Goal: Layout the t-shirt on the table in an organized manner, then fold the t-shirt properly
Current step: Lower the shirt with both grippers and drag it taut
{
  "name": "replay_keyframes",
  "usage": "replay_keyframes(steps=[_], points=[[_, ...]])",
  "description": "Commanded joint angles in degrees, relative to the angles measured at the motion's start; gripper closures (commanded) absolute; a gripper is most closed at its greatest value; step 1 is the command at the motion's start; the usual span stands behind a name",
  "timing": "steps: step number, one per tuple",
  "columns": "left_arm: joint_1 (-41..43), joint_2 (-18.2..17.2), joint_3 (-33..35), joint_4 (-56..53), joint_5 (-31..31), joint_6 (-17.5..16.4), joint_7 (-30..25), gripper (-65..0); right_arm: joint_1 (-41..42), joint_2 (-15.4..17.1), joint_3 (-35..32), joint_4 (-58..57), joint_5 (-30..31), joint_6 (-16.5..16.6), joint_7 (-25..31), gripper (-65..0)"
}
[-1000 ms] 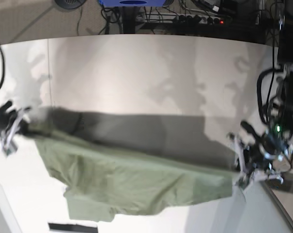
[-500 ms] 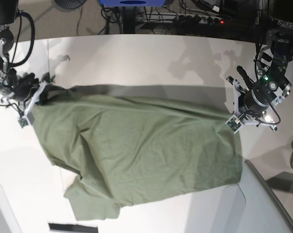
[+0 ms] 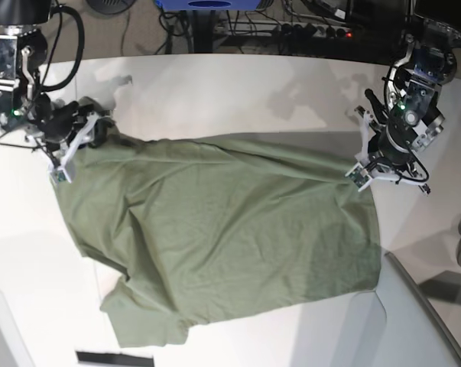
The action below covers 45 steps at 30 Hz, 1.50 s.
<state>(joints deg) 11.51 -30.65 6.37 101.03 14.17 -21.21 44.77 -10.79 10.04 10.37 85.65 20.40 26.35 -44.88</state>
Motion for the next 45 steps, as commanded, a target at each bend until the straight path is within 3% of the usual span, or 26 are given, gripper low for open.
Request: replay_keyframes(steps=[1, 3, 4, 6, 12, 14, 15, 17, 19, 21, 24, 27, 33, 45], points=[[0.1, -0.8, -0.9, 1.2, 1.2, 0.4, -0.3, -3.6, 0.0, 0.2, 2.0, 2.8, 0.1, -0.1, 1.0, -28.8], [1.4, -0.8, -1.2, 1.5, 1.6, 0.6, -0.3, -14.3, -1.6, 0.0, 4.6, 7.6, 0.1, -0.1, 0.8, -36.6], [1.9, -0.9, -1.3, 2.0, 1.7, 0.6, -0.3, -16.5, -2.2, 0.0, 5.3, 9.6, 0.1, -0.1, 0.8, -39.6], [3.5, -1.0, -1.7, 3.5, 1.6, 0.6, -0.3, -17.6, -3.1, 0.0, 6.8, 13.0, 0.0, -0.1, 0.8, -42.5], [6.7, -0.6, -8.8, 10.0, 1.1, 0.3, -0.4, -17.9, -1.3, 0.2, 10.8, 14.4, 0.0, 0.2, 0.8, -42.5], [4.9, 1.4, -11.7, 9.4, -1.6, 0.3, -0.5, -16.9, 1.2, 0.3, 10.4, 12.8, 0.0, 0.2, 1.1, -42.2], [3.4, 2.8, -12.8, 9.1, -3.7, 0.3, -0.5, -16.8, 2.7, 0.4, 10.3, 10.9, 0.0, 0.3, 1.1, -41.0], [0.3, 6.0, -14.9, 8.4, -8.8, 0.3, -0.5, -12.7, 7.8, 0.4, 10.2, 4.7, 0.0, 0.4, 1.1, -32.1], [-2.1, 8.8, -15.1, 6.4, -11.7, 0.7, -0.5, 0.0, 12.7, 0.4, 10.2, -3.1, 0.0, 0.4, 1.2, -17.4], [-4.6, 12.1, -15.0, 2.9, -11.8, 0.7, -0.5, 0.0, 17.5, 1.2, 10.2, -11.8, 0.0, 0.4, 1.2, 0.0], [-6.7, 16.3, -15.0, -3.1, -10.4, 0.5, -0.5, 0.0, 23.1, 2.0, 10.2, -23.0, 0.0, 0.4, 3.9, -2.6], [-6.5, 17.5, -14.9, -7.1, -10.0, 0.4, -1.9, 0.0, 25.3, 2.5, 10.2, -30.7, 0.0, 0.4, 8.4, -0.2], [-2.9, 15.2, -15.0, -14.3, -10.0, 0.7, -8.3, 0.0, 26.0, 3.6, 10.2, -38.5, 0.0, 0.4, 9.7, 0.0], [6.5, 10.2, -15.7, -6.7, -10.2, 0.7, -8.6, 0.0, 13.5, 1.5, 10.9, -34.9, 0.2, -0.1, 9.3, 0.0]])
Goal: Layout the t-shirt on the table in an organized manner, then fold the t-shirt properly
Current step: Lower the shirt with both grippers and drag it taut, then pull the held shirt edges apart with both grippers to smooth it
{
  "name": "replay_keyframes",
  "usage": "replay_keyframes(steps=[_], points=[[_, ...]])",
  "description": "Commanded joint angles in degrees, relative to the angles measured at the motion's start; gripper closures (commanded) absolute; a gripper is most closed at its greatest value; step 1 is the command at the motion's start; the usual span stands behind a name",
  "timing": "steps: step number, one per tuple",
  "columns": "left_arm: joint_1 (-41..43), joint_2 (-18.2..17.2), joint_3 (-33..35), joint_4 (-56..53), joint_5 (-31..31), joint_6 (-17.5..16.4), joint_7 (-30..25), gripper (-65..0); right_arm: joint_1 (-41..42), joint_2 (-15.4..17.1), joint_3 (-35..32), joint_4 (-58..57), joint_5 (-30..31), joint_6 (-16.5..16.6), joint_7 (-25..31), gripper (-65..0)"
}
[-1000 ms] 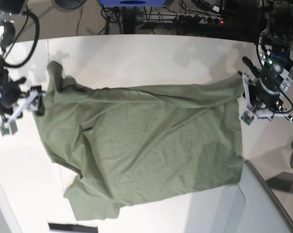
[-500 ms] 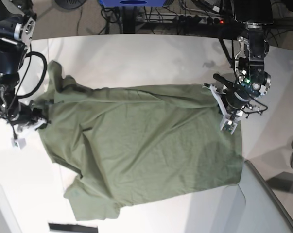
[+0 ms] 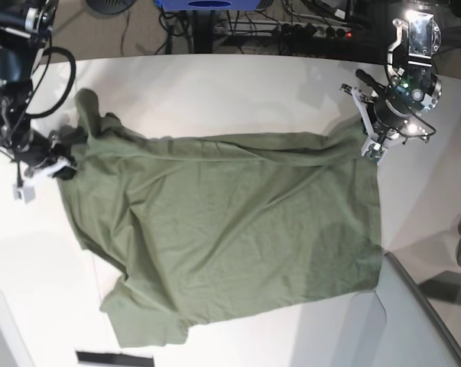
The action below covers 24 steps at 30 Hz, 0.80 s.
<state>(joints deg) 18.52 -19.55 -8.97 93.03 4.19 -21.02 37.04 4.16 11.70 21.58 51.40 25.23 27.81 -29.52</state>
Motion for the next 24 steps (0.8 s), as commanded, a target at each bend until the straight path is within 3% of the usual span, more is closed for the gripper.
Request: replay_keyframes(steps=[1, 6, 9, 16, 24], points=[[-0.3, -1.2, -0.5, 2.1, -0.2, 0.5, -0.8, 0.0, -3.1, -0.8, -0.3, 1.5, -4.6, -1.6, -6.0, 0.0], [-0.8, -1.7, -0.5, 4.1, -0.2, 0.5, -0.5, 0.0, -10.9, -3.0, -0.3, 16.3, -4.7, -3.2, -7.6, 0.0], [-2.2, -1.6, -0.5, 4.0, -0.1, 0.5, -0.5, 0.0, -13.5, -3.3, -0.5, 22.8, -4.7, -9.8, -10.0, 0.0], [-7.7, -1.0, -0.5, -1.2, -0.1, 0.6, -0.9, 0.0, -16.7, -3.0, -0.3, 29.7, -4.7, -19.1, -12.5, 0.0], [-11.7, 0.3, 0.2, -8.9, 0.0, 0.6, -1.0, 0.0, -18.2, -3.4, -0.6, 41.4, -4.7, -19.9, -12.5, 0.0]])
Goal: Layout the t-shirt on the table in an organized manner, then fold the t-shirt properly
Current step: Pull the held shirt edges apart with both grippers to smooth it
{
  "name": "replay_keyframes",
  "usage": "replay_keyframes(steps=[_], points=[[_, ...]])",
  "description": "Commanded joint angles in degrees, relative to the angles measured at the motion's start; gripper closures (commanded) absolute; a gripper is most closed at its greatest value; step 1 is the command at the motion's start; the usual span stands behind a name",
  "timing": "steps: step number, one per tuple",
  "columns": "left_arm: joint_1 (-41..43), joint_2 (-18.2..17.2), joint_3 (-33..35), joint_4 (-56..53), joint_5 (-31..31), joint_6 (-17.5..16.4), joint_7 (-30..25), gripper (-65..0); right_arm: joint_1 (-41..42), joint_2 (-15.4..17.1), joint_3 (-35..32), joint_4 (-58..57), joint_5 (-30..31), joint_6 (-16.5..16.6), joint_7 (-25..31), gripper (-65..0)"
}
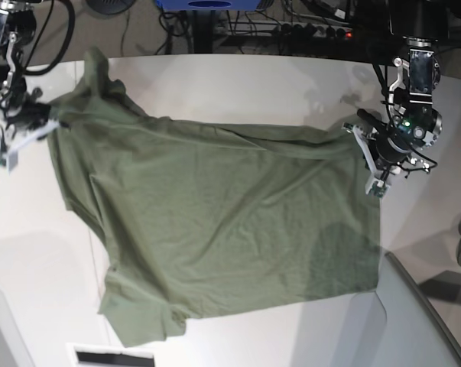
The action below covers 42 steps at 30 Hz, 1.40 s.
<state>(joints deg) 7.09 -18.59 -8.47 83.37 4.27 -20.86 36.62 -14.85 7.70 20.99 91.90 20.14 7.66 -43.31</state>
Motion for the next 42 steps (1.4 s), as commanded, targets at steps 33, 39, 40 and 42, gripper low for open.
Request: replay_keyframes(steps=[33, 39, 40, 42], points=[[10.4, -2.8, -16.1, 7.0, -0.1, 0.1, -6.3, 0.0, 26.2, 3.9, -16.2, -33.9, 0.4, 0.6, 11.4, 0.0], [8.2, -0.6, -15.8, 7.0, -0.1, 0.3, -6.3, 0.0, 27.7, 6.3, -12.1, -42.6, 0.4, 0.2, 15.8, 0.0], [8.1, -0.6, -15.8, 7.0, -0.1, 0.3, -6.3, 0.0, 27.6, 6.4, -10.1, -42.9, 0.4, 0.2, 15.8, 0.0], [8.1, -0.6, -15.1, 7.0, -0.1, 0.3, -6.3, 0.0, 27.5, 6.4, -5.8, -43.0, 0.3, 0.2, 15.9, 0.0]])
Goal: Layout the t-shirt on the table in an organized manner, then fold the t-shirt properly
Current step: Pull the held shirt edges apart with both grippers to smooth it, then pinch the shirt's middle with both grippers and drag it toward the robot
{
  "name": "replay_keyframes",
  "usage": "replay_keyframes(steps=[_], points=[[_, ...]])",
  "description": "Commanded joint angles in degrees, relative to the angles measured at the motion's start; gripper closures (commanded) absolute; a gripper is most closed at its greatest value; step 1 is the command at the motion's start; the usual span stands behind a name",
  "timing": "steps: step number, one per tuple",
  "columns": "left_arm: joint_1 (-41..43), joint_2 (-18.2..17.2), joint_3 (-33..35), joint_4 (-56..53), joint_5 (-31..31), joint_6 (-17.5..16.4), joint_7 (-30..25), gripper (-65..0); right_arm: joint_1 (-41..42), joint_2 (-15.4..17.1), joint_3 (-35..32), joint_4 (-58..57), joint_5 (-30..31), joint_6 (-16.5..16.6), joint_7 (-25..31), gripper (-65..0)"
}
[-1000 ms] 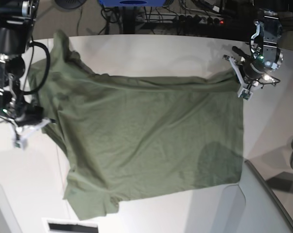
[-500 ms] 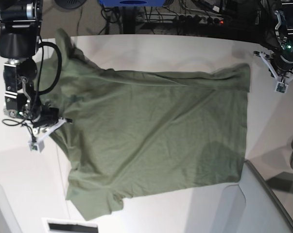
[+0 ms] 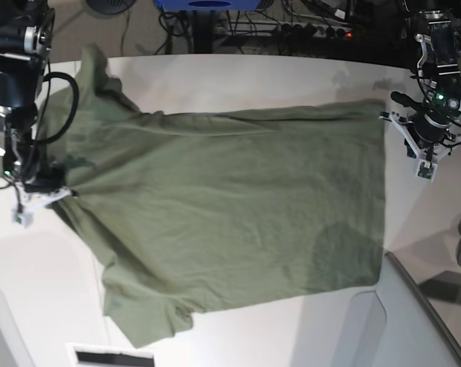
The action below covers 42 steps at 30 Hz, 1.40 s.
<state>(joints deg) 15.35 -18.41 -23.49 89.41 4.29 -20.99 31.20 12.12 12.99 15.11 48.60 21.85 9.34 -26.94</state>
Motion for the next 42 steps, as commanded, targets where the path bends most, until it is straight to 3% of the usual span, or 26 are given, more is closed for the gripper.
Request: replay_keyframes(steps=[1, 6, 12, 19, 24, 32, 38, 42], points=[[-0.3, -0.8, 0.1, 0.9, -0.1, 0.5, -0.9, 0.0, 0.4, 1.6, 1.6, 0.3, -1.5, -1.5, -0.4, 0.0], [-2.2, -0.6, 1.8, 0.1, -0.1, 0.6, -0.9, 0.0, 0.4, 2.6, 3.3, -0.2, -1.5, -1.5, -0.4, 0.0], [-6.8, 2.8, 4.5, -5.1, 0.0, 0.6, -0.9, 0.0, -1.1, 1.2, 3.1, 1.7, -1.3, -1.5, -0.3, 0.0], [-7.7, 6.7, 8.1, -5.5, -0.2, 0.6, -1.2, 0.0, -9.7, -1.0, 0.2, 22.3, -1.4, -1.1, 0.9, 0.0], [-8.4, 8.0, 8.5, -6.8, 0.0, 0.6, -0.9, 0.0, -10.5, -1.3, -4.3, 26.3, -1.4, -1.2, -7.0, 0.0], [-3.4, 2.1, 10.6, -11.5, 3.1, 0.6, -1.4, 0.0, -15.2, -1.5, -4.3, 28.1, -1.4, -1.2, -9.4, 0.0], [0.0, -1.2, 10.1, -13.6, 3.0, 0.6, -5.7, 0.0, -18.8, -1.5, -4.3, 28.9, -1.4, -1.2, -9.5, 0.0], [0.8, -1.3, 7.4, -10.5, 3.0, 0.2, -5.6, 0.0, -20.6, -1.2, -4.3, 29.4, -1.4, -1.2, -9.5, 0.0]])
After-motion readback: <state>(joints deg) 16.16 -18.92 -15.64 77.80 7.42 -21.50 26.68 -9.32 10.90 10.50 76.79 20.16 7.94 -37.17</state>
